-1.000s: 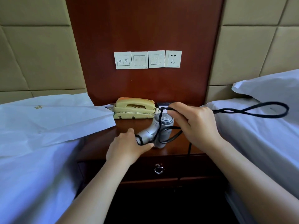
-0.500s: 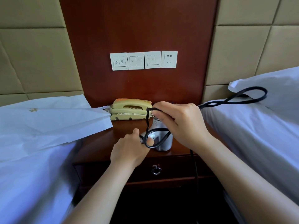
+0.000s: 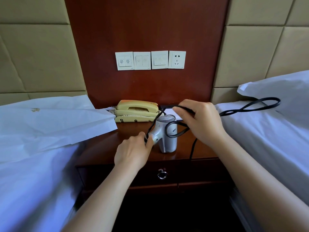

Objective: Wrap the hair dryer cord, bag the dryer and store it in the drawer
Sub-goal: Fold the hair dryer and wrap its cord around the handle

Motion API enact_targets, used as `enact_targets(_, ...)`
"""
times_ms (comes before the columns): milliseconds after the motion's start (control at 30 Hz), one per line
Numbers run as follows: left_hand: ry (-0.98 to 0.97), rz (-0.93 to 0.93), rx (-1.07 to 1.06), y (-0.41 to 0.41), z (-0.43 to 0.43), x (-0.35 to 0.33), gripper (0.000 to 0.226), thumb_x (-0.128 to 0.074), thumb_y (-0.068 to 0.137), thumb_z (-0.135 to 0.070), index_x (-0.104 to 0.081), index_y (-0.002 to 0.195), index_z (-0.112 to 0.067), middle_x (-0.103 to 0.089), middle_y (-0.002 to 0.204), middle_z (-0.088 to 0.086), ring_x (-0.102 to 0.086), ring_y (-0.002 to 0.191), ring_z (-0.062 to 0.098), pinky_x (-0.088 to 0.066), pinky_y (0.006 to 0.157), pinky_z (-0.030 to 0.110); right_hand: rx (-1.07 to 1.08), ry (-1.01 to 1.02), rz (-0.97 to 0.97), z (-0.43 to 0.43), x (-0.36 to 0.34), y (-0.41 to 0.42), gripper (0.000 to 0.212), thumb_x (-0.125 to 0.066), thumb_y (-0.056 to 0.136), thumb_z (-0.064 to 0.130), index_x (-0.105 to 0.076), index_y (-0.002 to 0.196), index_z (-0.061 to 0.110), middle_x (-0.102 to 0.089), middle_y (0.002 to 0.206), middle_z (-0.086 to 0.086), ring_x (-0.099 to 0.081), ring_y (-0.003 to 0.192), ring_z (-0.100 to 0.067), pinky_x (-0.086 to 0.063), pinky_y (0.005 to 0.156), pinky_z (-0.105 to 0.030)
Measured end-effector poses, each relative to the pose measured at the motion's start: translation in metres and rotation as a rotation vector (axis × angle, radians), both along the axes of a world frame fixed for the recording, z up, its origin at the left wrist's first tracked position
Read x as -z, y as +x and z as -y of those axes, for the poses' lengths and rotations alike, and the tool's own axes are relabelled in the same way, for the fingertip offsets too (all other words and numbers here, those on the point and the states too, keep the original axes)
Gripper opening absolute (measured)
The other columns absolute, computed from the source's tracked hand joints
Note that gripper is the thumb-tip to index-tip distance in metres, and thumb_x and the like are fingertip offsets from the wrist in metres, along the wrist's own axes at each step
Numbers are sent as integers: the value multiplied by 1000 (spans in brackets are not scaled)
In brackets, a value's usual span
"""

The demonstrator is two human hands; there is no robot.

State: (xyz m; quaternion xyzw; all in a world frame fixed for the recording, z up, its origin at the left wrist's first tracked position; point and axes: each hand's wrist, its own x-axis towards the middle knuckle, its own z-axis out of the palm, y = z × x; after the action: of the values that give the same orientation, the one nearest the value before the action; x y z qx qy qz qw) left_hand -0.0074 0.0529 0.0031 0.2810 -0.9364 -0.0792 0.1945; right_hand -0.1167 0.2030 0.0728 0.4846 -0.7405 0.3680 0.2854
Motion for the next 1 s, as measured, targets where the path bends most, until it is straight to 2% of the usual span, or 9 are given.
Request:
enact_targets(167, 43, -12, 22, 10, 12, -11, 39, -24, 98, -42, -55, 98, -18, -62, 89, 10, -58, 89, 36, -44, 72, 38, 113, 230, 57, -12, 4, -14, 41, -49, 90, 48, -40, 57, 25, -45, 53, 0, -43, 61, -23, -36, 52, -33)
enact_targets(267, 106, 18, 24, 14, 15, -13, 35, -23, 98, -40, -49, 84, -22, -57, 83, 7, -55, 84, 33, -41, 72, 37, 124, 264, 86, -13, 7, -14, 48, -49, 90, 50, -32, 52, 26, -44, 53, 0, -41, 62, -25, -37, 54, -35)
enact_targets(333, 180, 41, 33, 15, 15, -13, 38, -23, 97, -42, -47, 75, -22, -59, 82, 6, -60, 83, 32, -45, 76, 38, 136, 264, 93, -13, 9, -15, 49, -49, 89, 50, -31, 52, 25, -41, 51, 2, -40, 61, -24, -33, 54, -34)
enact_targets(467, 299, 60, 105, 15, 13, -12, 45, -24, 94, -44, -45, 66, -16, -64, 65, 2, -67, 58, 21, -53, 76, 36, 193, 299, 96, -16, 15, -24, 48, -48, 90, 51, -32, 52, 26, -41, 52, 6, -45, 64, -24, -36, 55, -34)
enact_targets(600, 552, 78, 277, 17, 14, -16, 47, -29, 97, -38, -48, 65, -9, -67, 56, 8, -55, 37, 17, -51, 64, 27, 219, 325, 181, -23, 22, -44, 47, -47, 88, 55, -41, 54, 23, -47, 57, 4, -51, 69, -25, -36, 58, -33)
enact_targets(667, 660, 79, 354, 20, 14, -19, 47, -31, 99, -32, -50, 65, -5, -64, 54, 12, -49, 35, 19, -45, 48, 21, 140, 307, 235, -26, 27, -55, 47, -51, 87, 51, -48, 59, 14, -44, 54, 1, -47, 61, -21, -35, 58, -35)
enact_targets(767, 779, 74, 425, 24, 13, -22, 50, -32, 101, -27, -54, 64, -2, -61, 48, 10, -46, 36, 22, -39, 41, 19, 0, 287, 270, -30, 29, -62, 46, -58, 88, 37, -49, 58, 4, -34, 50, 1, -31, 50, -12, -27, 54, -31)
enact_targets(867, 915, 4, 489, 26, 13, -27, 53, -29, 100, -22, -59, 66, 5, -61, 51, 18, -45, 34, 22, -38, 39, 19, -90, 302, 336, -33, 31, -65, 46, -60, 87, 31, -41, 48, 15, -28, 48, 6, -27, 50, -7, -21, 51, -24)
enact_targets(1000, 1098, -153, 554, 27, 15, -29, 56, -23, 100, -20, -60, 64, 1, -57, 47, 17, -43, 32, 19, -38, 42, 20, -162, 346, 403, -31, 41, -68, 48, -58, 89, 29, -34, 47, 20, -28, 49, 8, -26, 52, -4, -22, 51, -22)
